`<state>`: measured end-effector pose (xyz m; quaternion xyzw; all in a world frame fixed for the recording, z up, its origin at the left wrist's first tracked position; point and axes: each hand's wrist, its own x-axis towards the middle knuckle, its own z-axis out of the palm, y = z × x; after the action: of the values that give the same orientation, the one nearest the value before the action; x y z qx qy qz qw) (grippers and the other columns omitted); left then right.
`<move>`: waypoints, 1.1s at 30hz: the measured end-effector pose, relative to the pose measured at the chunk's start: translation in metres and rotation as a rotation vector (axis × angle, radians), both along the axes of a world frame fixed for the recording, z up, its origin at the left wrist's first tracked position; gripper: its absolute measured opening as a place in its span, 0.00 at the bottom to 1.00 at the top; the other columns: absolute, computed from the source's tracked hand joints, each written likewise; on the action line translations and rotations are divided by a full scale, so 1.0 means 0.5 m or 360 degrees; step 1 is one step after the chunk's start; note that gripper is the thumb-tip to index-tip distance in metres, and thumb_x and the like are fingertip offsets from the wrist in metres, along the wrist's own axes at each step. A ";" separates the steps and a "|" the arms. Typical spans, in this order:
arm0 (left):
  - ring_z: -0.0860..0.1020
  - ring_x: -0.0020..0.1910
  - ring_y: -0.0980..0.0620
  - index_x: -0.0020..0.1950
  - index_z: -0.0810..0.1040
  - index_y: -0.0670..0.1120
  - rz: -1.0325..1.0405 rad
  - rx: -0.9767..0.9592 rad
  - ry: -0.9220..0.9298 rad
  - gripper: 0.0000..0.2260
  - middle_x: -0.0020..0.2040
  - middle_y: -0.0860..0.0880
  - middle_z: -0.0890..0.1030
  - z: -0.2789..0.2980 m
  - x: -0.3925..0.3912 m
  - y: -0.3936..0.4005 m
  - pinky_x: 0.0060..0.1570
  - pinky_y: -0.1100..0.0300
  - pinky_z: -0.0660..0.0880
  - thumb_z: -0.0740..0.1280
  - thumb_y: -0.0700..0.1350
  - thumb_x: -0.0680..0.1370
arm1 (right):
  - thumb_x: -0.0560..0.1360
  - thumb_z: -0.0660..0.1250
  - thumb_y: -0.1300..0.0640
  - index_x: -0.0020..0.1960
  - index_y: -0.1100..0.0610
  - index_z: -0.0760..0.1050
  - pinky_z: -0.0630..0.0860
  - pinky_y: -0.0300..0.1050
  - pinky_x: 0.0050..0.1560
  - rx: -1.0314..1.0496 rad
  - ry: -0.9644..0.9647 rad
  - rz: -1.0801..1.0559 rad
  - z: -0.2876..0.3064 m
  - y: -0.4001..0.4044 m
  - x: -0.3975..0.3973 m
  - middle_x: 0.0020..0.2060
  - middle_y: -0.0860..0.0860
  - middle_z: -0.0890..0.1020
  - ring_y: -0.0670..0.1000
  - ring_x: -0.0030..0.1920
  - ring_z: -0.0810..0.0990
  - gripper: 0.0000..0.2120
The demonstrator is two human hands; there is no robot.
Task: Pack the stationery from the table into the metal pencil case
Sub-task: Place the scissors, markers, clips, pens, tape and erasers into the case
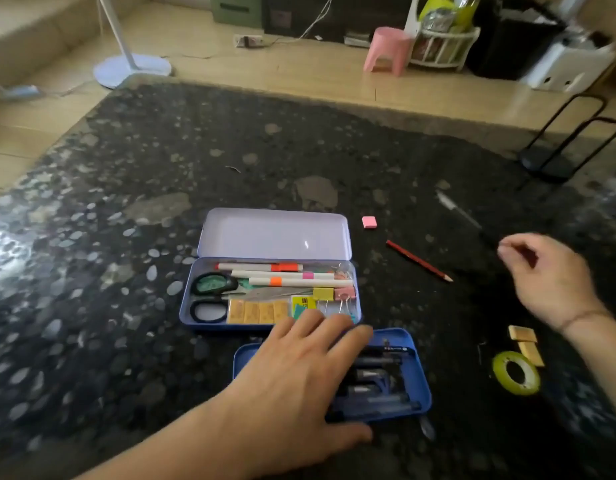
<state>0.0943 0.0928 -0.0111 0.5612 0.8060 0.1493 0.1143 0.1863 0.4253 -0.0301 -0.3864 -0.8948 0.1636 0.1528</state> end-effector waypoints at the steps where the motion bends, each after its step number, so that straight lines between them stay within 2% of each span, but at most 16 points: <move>1: 0.59 0.66 0.57 0.73 0.52 0.59 0.0100 0.0064 -0.0026 0.36 0.67 0.61 0.61 0.009 -0.004 -0.005 0.69 0.57 0.60 0.61 0.70 0.70 | 0.76 0.65 0.56 0.51 0.53 0.79 0.71 0.47 0.53 -0.0010 0.0047 0.0234 0.015 -0.063 0.027 0.46 0.50 0.80 0.53 0.51 0.76 0.06; 4: 0.64 0.62 0.60 0.67 0.58 0.59 0.0330 0.0257 -0.0067 0.32 0.61 0.62 0.65 0.026 -0.015 -0.020 0.64 0.63 0.64 0.60 0.72 0.68 | 0.74 0.63 0.47 0.47 0.45 0.77 0.69 0.38 0.49 -0.0006 -0.0043 0.0813 0.042 -0.227 0.093 0.43 0.38 0.77 0.41 0.47 0.73 0.06; 8: 0.63 0.62 0.59 0.65 0.60 0.60 0.0248 0.0071 0.0028 0.33 0.61 0.62 0.65 0.034 -0.017 -0.050 0.64 0.60 0.65 0.59 0.75 0.65 | 0.73 0.59 0.38 0.50 0.41 0.76 0.73 0.40 0.48 -0.0052 -0.0326 0.1041 0.033 -0.306 0.106 0.46 0.35 0.76 0.40 0.50 0.72 0.12; 10: 0.63 0.62 0.59 0.67 0.61 0.60 0.0156 0.0001 0.0038 0.35 0.61 0.62 0.65 0.027 -0.018 -0.078 0.65 0.61 0.64 0.60 0.75 0.66 | 0.73 0.59 0.37 0.53 0.42 0.76 0.75 0.43 0.50 -0.0004 -0.0305 0.1003 0.030 -0.311 0.105 0.48 0.37 0.76 0.40 0.51 0.72 0.15; 12: 0.64 0.60 0.59 0.66 0.64 0.60 0.0112 -0.0021 0.0038 0.33 0.60 0.63 0.66 0.015 -0.020 -0.112 0.64 0.61 0.66 0.61 0.74 0.66 | 0.74 0.61 0.40 0.54 0.43 0.76 0.75 0.45 0.52 0.0031 -0.0312 0.0935 0.040 -0.308 0.099 0.49 0.38 0.76 0.41 0.52 0.71 0.13; 15: 0.66 0.59 0.60 0.65 0.66 0.61 0.0159 0.0000 -0.0006 0.29 0.60 0.63 0.68 -0.009 -0.024 -0.159 0.59 0.60 0.71 0.62 0.72 0.68 | 0.76 0.63 0.46 0.59 0.41 0.74 0.72 0.40 0.57 0.0016 -0.0463 0.0775 0.059 -0.299 0.086 0.52 0.36 0.72 0.40 0.55 0.69 0.12; 19: 0.65 0.63 0.58 0.70 0.61 0.62 0.0085 -0.0037 0.0000 0.32 0.66 0.61 0.65 -0.030 -0.019 -0.176 0.62 0.57 0.70 0.60 0.72 0.69 | 0.75 0.66 0.50 0.56 0.42 0.76 0.73 0.41 0.55 -0.0067 -0.0350 0.0495 0.064 -0.315 0.065 0.49 0.38 0.73 0.43 0.54 0.73 0.10; 22: 0.60 0.69 0.54 0.73 0.55 0.64 -0.0018 -0.0040 0.0040 0.33 0.72 0.59 0.59 -0.025 -0.004 -0.153 0.67 0.55 0.62 0.58 0.71 0.71 | 0.74 0.67 0.50 0.55 0.45 0.77 0.75 0.46 0.55 -0.0060 -0.0312 0.0537 0.056 -0.320 0.036 0.50 0.41 0.76 0.45 0.54 0.75 0.10; 23: 0.60 0.70 0.53 0.73 0.55 0.63 -0.0062 -0.0024 0.0082 0.32 0.73 0.58 0.60 -0.024 0.003 -0.142 0.67 0.54 0.63 0.58 0.69 0.71 | 0.74 0.67 0.50 0.55 0.45 0.77 0.75 0.48 0.55 -0.0042 -0.0317 0.0556 0.053 -0.310 0.017 0.51 0.42 0.77 0.47 0.54 0.75 0.10; 27: 0.70 0.65 0.48 0.70 0.65 0.57 -0.0303 0.0073 0.0280 0.27 0.68 0.53 0.70 -0.035 0.031 -0.097 0.61 0.49 0.71 0.62 0.63 0.73 | 0.74 0.67 0.54 0.61 0.49 0.76 0.74 0.49 0.59 -0.0029 -0.0264 0.0471 0.044 -0.241 -0.115 0.57 0.50 0.78 0.53 0.57 0.77 0.15; 30: 0.72 0.62 0.49 0.68 0.67 0.56 -0.0333 0.0111 0.0318 0.24 0.65 0.53 0.73 -0.047 0.032 -0.079 0.60 0.48 0.72 0.62 0.62 0.74 | 0.76 0.65 0.56 0.70 0.48 0.68 0.68 0.53 0.67 -0.0061 -0.0433 0.0542 0.030 -0.200 -0.214 0.69 0.50 0.70 0.54 0.68 0.69 0.23; 31: 0.72 0.61 0.48 0.68 0.68 0.56 -0.0321 0.0118 0.0322 0.23 0.64 0.53 0.74 -0.049 0.031 -0.076 0.59 0.49 0.71 0.62 0.61 0.75 | 0.76 0.65 0.56 0.70 0.48 0.68 0.67 0.54 0.68 -0.0065 -0.0488 0.0583 0.021 -0.192 -0.239 0.69 0.49 0.70 0.54 0.68 0.67 0.23; 33: 0.73 0.59 0.48 0.66 0.69 0.56 -0.0304 0.0133 0.0338 0.21 0.62 0.53 0.74 -0.053 0.028 -0.073 0.57 0.49 0.71 0.62 0.59 0.75 | 0.77 0.64 0.55 0.65 0.48 0.73 0.71 0.54 0.63 0.0056 -0.0554 0.0580 0.008 -0.188 -0.267 0.63 0.50 0.75 0.55 0.64 0.71 0.17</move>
<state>0.1082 0.0560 -0.0375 0.6522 0.7497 0.1109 0.0184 0.0529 0.3314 -0.0263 -0.2385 -0.9651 0.1039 -0.0288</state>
